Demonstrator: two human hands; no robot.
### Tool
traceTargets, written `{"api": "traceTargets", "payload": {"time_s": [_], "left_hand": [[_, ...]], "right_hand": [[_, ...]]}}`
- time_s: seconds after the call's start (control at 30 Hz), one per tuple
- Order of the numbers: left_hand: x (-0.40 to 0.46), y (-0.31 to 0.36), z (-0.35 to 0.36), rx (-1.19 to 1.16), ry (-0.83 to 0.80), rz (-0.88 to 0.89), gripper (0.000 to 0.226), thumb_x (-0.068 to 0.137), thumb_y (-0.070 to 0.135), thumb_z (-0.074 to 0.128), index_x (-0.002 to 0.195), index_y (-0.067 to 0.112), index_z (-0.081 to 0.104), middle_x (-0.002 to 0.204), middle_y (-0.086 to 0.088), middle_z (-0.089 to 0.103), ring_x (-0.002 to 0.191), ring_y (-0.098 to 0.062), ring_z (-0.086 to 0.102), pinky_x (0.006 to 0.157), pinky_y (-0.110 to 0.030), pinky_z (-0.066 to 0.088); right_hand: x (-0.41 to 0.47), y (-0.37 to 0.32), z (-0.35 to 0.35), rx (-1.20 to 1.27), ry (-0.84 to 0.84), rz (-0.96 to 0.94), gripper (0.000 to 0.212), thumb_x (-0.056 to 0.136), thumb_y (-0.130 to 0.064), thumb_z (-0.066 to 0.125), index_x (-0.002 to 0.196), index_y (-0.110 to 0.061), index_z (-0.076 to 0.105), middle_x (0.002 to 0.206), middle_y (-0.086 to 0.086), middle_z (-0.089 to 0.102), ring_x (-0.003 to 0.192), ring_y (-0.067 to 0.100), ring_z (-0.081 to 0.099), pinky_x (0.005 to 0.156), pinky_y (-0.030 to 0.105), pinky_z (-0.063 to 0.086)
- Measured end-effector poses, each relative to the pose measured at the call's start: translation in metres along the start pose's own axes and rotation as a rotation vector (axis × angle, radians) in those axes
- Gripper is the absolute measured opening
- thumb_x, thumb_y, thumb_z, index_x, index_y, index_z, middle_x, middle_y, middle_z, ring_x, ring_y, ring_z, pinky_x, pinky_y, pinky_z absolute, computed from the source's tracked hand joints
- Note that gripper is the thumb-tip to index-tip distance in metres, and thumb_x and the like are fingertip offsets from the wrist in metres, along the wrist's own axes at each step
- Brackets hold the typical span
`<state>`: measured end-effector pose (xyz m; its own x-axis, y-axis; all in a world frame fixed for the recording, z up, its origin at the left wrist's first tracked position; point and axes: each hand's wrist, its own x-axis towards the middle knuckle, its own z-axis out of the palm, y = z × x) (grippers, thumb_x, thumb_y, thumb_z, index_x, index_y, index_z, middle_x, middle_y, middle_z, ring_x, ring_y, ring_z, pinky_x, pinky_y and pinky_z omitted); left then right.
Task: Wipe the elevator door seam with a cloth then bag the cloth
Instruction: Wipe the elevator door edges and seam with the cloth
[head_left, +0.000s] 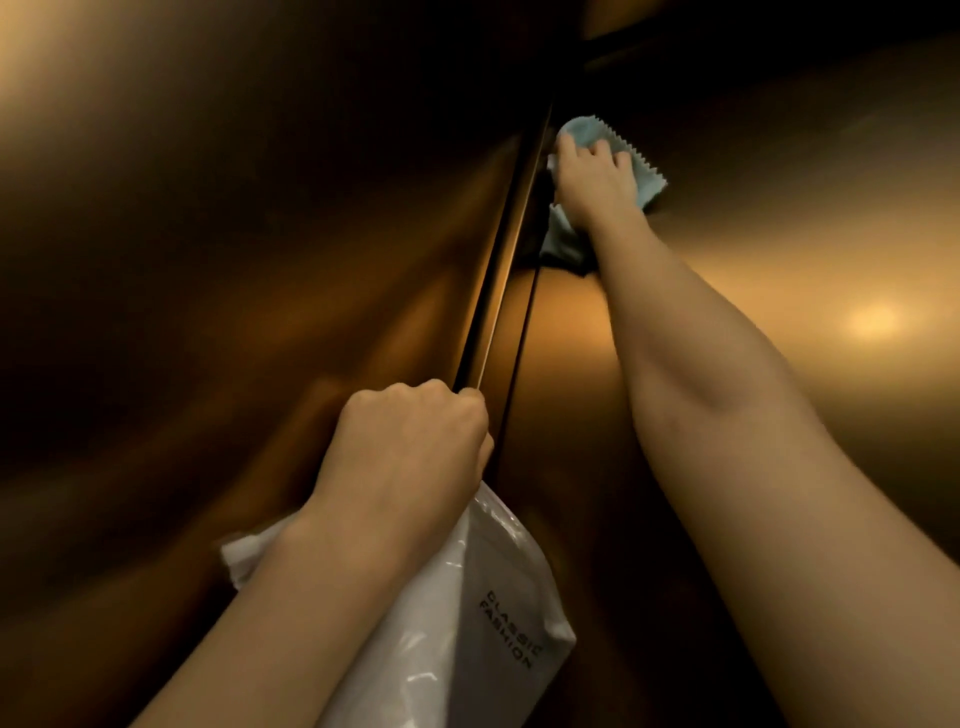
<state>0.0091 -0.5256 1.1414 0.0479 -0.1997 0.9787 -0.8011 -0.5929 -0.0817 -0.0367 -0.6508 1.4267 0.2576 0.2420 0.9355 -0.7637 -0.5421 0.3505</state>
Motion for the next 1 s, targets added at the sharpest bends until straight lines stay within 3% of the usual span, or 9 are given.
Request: {"api": "traceTargets", "payload": {"time_s": [0.2,0.33,0.43,0.5,0.6,0.73,0.83,1.0], "left_hand": [[0.000,0.003,0.003,0.010,0.006,0.006,0.023,0.101,0.034,0.026,0.082,0.024,0.034,0.061,0.008,0.026,0.060,-0.012,0.036,0.056,-0.025,0.029],[0.001,0.002,0.005,0.014,0.012,-0.007,0.022,0.101,0.034,0.026,0.083,0.025,0.034,0.062,0.007,0.026,0.064,-0.014,0.039,0.058,-0.027,0.031],[0.000,0.003,0.005,0.010,0.039,-0.001,0.022,0.101,0.035,0.026,0.083,0.025,0.033,0.065,0.007,0.032,0.063,-0.014,0.040,0.051,-0.025,0.025],[-0.001,0.003,0.004,0.012,0.052,0.009,0.023,0.101,0.035,0.026,0.083,0.024,0.034,0.069,0.006,0.038,0.062,-0.013,0.040,0.047,-0.024,0.022],[-0.002,0.001,0.003,-0.016,0.044,0.009,0.026,0.100,0.034,0.029,0.086,0.023,0.047,0.067,0.007,0.039,0.061,-0.014,0.043,0.053,-0.026,0.031],[-0.005,0.006,-0.006,-0.118,-0.085,-0.022,0.028,0.098,0.036,0.038,0.098,0.018,0.060,0.084,-0.002,0.054,0.082,-0.025,0.059,0.062,-0.033,0.035],[-0.028,0.007,-0.010,-0.114,-0.208,-0.010,0.031,0.095,0.041,0.044,0.105,0.018,0.061,0.101,-0.007,0.059,0.093,-0.030,0.058,0.067,-0.036,0.038],[-0.115,0.000,-0.024,-0.151,-0.329,-0.014,0.034,0.089,0.052,0.051,0.094,0.021,0.064,0.093,-0.003,0.059,0.087,-0.026,0.059,0.071,-0.039,0.046]], "right_hand": [[0.001,-0.003,0.008,0.011,0.046,0.019,0.054,0.091,-0.013,0.048,0.139,-0.002,0.026,0.136,0.022,0.046,0.129,0.037,0.034,0.104,0.048,0.026],[-0.005,0.001,0.007,0.087,0.122,-0.003,0.040,0.088,-0.010,0.051,0.126,-0.006,0.040,0.126,0.020,0.053,0.124,0.035,0.038,0.101,0.046,0.029],[-0.017,-0.003,0.005,0.129,0.170,-0.026,0.035,0.087,-0.010,0.052,0.121,-0.007,0.044,0.123,0.019,0.053,0.121,0.034,0.041,0.099,0.046,0.031],[-0.029,-0.007,0.003,0.125,0.159,-0.047,0.035,0.088,-0.008,0.051,0.122,-0.006,0.044,0.124,0.019,0.052,0.121,0.035,0.041,0.099,0.046,0.033],[-0.054,-0.016,-0.003,0.127,0.076,-0.063,0.044,0.087,-0.005,0.051,0.130,-0.006,0.040,0.130,0.018,0.050,0.125,0.035,0.038,0.101,0.047,0.032],[-0.106,-0.033,-0.014,0.137,-0.035,-0.094,0.056,0.085,-0.005,0.055,0.136,-0.007,0.034,0.135,0.017,0.047,0.128,0.034,0.036,0.102,0.046,0.031],[-0.154,-0.042,-0.020,0.139,-0.093,-0.139,0.063,0.084,-0.007,0.059,0.140,-0.009,0.030,0.137,0.015,0.046,0.126,0.033,0.038,0.102,0.044,0.033],[-0.250,-0.070,-0.035,0.191,-0.170,-0.192,0.062,0.082,-0.010,0.059,0.139,-0.010,0.033,0.135,0.015,0.046,0.124,0.033,0.039,0.102,0.044,0.032]]}}
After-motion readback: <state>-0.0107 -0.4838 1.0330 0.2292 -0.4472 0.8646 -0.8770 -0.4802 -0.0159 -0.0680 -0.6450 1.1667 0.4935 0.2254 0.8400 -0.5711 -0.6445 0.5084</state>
